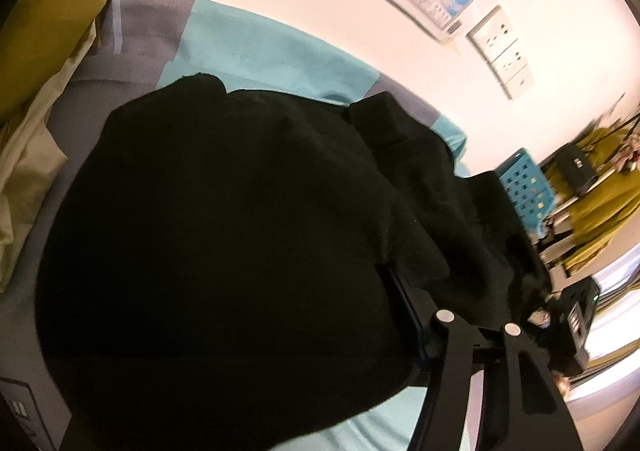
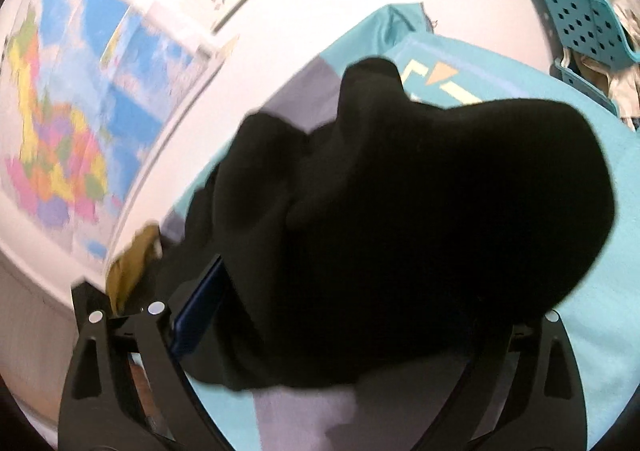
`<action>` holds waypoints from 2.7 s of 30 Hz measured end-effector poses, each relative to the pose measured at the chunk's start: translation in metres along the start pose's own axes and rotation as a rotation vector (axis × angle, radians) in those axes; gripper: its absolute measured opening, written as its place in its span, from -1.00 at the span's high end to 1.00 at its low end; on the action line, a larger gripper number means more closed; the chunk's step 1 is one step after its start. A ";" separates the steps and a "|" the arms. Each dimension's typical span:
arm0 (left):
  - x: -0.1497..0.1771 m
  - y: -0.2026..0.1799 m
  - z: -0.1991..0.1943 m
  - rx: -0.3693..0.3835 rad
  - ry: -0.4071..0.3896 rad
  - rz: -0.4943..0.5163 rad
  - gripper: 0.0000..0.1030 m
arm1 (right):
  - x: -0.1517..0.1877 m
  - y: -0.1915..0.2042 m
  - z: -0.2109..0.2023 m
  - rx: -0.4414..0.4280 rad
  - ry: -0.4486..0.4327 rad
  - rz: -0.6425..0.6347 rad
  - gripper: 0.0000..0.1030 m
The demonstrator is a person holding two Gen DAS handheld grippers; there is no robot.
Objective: Fold large clothes
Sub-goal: 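Grasp the black coat bundle with both grippers and lift it off the bed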
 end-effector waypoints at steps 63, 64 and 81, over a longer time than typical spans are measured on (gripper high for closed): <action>-0.004 -0.034 -0.065 0.078 0.001 0.109 0.32 | 0.003 0.056 -0.045 -0.317 0.097 -0.138 0.44; -0.001 -0.030 -0.064 0.100 0.015 0.098 0.27 | 0.006 0.049 -0.044 -0.299 0.103 -0.124 0.30; 0.018 -0.013 0.006 -0.057 0.046 0.161 -0.80 | 0.061 0.022 0.016 -0.101 0.208 -0.138 -0.59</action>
Point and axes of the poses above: each gripper's, at about its wrist camera, not at the fingertips, and z roughly the way its jaws point, y to its left, x to its underside, the point moved 7 cm from there along z, roughly the way its jaws point, and after that the axes turned 11 degrees about y, right-handed, at the moved point
